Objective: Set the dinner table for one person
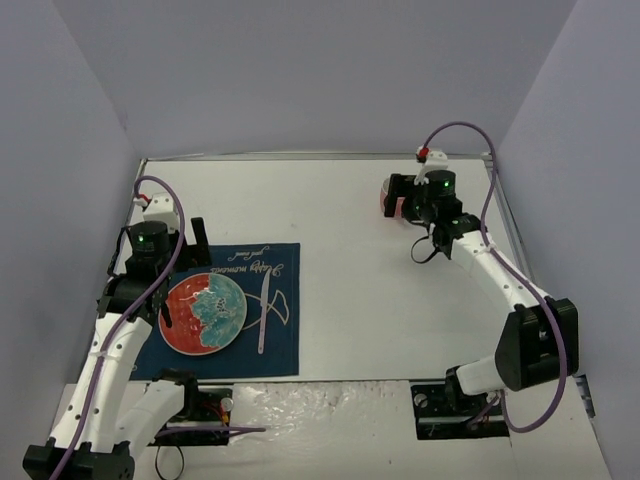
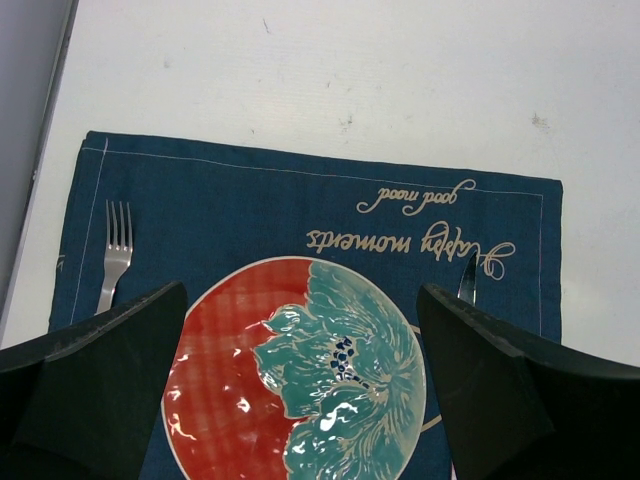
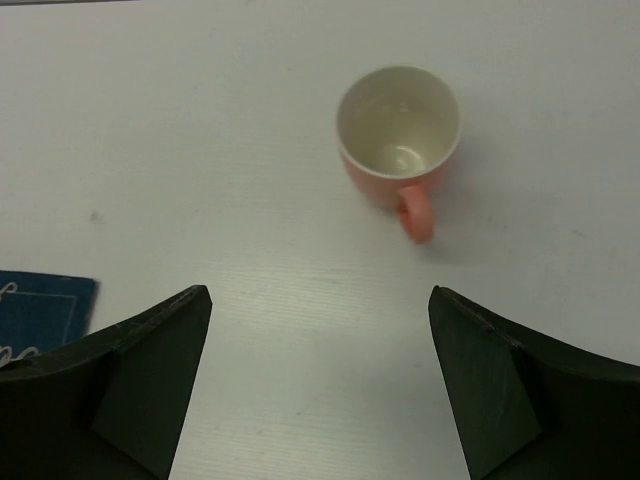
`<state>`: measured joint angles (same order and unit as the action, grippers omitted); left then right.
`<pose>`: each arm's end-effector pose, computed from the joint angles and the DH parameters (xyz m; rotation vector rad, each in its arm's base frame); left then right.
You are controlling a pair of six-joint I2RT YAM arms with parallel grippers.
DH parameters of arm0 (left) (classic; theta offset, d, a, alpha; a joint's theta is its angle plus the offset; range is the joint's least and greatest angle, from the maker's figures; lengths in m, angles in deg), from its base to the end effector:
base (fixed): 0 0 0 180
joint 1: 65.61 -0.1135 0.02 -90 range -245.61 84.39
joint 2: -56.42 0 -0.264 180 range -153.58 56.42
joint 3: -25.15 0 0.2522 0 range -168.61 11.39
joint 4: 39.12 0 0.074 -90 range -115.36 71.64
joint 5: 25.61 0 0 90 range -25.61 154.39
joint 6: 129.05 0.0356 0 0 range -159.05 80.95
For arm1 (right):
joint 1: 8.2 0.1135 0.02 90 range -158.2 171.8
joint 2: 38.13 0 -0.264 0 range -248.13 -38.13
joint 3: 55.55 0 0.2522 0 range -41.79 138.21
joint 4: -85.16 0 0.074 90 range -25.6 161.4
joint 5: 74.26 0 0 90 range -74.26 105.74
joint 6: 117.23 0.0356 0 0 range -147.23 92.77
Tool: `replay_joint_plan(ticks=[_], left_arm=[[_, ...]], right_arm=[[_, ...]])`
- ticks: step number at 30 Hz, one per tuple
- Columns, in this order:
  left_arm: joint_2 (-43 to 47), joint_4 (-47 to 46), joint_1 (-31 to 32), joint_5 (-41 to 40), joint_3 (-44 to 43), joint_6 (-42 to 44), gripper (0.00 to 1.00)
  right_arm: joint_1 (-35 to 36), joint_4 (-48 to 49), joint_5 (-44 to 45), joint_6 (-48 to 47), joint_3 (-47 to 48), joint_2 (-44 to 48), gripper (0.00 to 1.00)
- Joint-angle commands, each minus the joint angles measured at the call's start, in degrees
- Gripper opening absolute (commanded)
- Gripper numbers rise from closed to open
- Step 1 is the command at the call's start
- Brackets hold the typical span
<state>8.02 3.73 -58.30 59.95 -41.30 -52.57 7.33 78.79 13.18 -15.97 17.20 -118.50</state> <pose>0.1828 -0.0207 0.3431 -0.1582 1.9994 -0.1554 0.3196 0.0905 0.3139 -0.1001 1.8277 0.3711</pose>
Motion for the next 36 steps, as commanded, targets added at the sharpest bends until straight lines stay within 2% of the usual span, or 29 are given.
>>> replay_joint_plan(ticks=[1,6,12,19,28,33,36], left_arm=[[0.5,-2.02,-0.54,0.41,-0.84,0.95,0.97],[0.57,-1.92,-0.54,0.5,-0.84,1.04,0.97],[0.54,-1.88,-0.54,0.53,-0.58,1.04,0.97],[0.45,-1.87,-0.54,0.2,-0.43,1.09,0.97],[1.03,-1.99,-0.54,-0.56,-0.22,1.24,0.97],[0.85,-1.84,-0.54,-0.64,-0.22,1.38,0.97],[0.85,-2.01,-0.46,-0.83,-0.22,1.39,0.97]], right_arm=[[-6.85,-1.28,-5.87,-8.59,4.77,-3.02,0.85],[-9.82,-1.25,-11.07,-15.95,8.51,-10.95,0.79],[-10.96,-0.91,-12.29,-19.25,13.21,-18.45,0.72],[-10.88,-0.62,-13.78,-20.2,18.14,-25.22,0.65],[-10.85,0.64,-13.53,-20.87,20.23,-29.29,0.49],[-10.86,2.17,-13.56,-21.44,20.05,-30.01,0.36],[-10.7,3.87,-14.05,-21.65,19.34,-29.89,0.18]])
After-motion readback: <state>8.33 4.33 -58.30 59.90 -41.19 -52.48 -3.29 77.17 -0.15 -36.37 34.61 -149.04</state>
